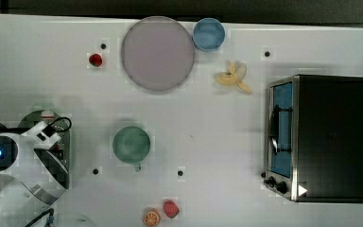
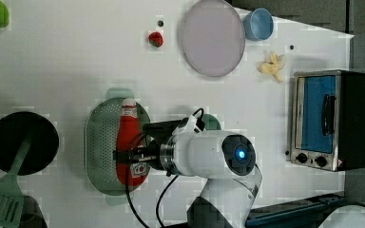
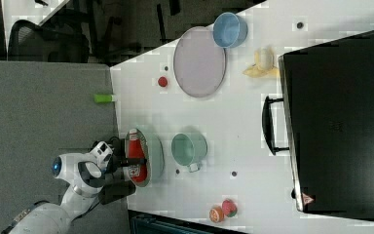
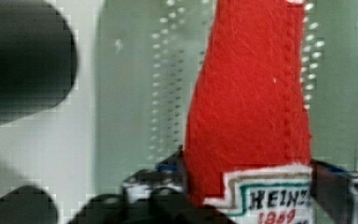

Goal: Pick Ketchup from the table and place it in strainer.

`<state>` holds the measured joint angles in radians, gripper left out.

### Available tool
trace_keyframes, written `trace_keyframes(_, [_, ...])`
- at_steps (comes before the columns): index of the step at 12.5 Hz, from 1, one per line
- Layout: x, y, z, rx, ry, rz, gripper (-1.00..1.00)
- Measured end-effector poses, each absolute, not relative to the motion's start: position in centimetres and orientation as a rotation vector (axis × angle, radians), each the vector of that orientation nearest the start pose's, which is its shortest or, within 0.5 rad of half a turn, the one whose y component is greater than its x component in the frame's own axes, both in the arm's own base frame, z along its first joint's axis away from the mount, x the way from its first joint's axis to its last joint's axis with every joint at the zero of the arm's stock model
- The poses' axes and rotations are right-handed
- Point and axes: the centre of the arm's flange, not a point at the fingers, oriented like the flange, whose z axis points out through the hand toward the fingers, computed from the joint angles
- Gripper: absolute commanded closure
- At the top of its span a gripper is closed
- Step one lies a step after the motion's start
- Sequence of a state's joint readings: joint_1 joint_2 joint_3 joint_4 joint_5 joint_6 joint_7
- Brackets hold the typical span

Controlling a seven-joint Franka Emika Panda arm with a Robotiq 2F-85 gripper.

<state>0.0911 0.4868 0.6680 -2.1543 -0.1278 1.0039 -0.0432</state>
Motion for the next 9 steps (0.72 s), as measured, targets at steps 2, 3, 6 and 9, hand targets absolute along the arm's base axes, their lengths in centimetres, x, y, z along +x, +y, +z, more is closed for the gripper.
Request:
trace_keyframes(2, [41.6, 39.3, 22.0, -2.946, -0.063, 0.168, -1.0])
trace_keyframes(3, [41.7, 39.3, 22.3, -2.944, -0.046, 0.16, -1.0])
trace_keyframes(6, [42.6, 38.9, 26.5, -2.965, 0.02, 0.051, -1.0])
trace_keyframes(9, [44.3, 35.8, 34.1, -3.061, 0.146, -0.01, -1.0])
